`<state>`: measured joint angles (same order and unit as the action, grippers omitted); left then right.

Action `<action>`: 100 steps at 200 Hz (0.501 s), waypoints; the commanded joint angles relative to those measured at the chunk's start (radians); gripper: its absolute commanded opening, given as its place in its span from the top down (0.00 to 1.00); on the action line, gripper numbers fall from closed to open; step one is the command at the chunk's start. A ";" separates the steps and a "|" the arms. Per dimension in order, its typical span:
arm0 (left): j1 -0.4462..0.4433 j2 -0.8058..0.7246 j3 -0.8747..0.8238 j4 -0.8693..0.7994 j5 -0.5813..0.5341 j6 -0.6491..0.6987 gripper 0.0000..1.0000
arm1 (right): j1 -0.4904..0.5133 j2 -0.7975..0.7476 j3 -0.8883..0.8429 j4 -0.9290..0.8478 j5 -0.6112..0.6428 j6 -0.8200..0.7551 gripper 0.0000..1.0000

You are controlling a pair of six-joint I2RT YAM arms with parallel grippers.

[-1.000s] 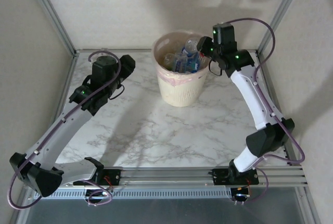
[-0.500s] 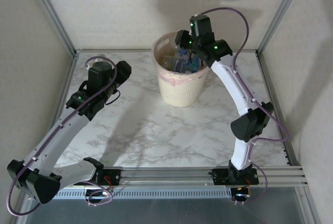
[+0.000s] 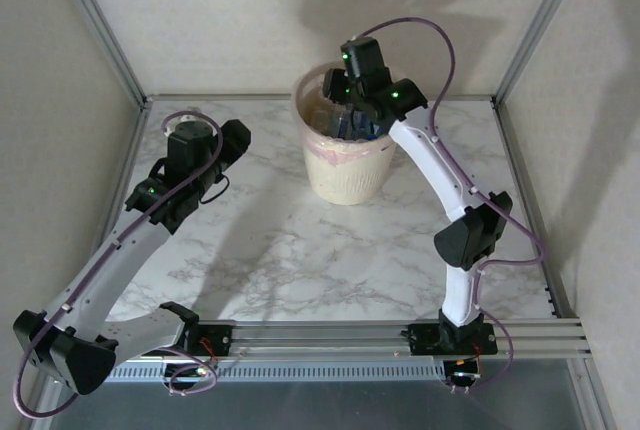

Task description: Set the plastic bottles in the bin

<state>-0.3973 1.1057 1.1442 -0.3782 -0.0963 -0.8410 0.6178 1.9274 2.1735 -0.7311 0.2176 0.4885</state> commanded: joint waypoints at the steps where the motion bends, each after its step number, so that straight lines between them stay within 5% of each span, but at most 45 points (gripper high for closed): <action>1: 0.014 -0.024 -0.016 0.018 0.015 -0.001 0.35 | 0.046 0.033 0.053 -0.089 0.049 -0.041 0.58; 53: 0.018 -0.026 -0.031 0.025 0.033 -0.007 0.36 | 0.072 0.005 0.096 -0.130 0.122 -0.042 0.41; 76: 0.018 -0.027 -0.025 0.028 0.040 -0.007 0.35 | 0.072 -0.042 0.139 -0.126 0.170 -0.045 0.23; 100: 0.020 -0.033 -0.012 0.026 0.020 0.012 0.28 | 0.072 -0.136 0.131 -0.094 0.187 -0.061 0.15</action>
<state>-0.3885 1.0992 1.1233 -0.3706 -0.0700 -0.8402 0.6872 1.9282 2.2650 -0.8467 0.3450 0.4458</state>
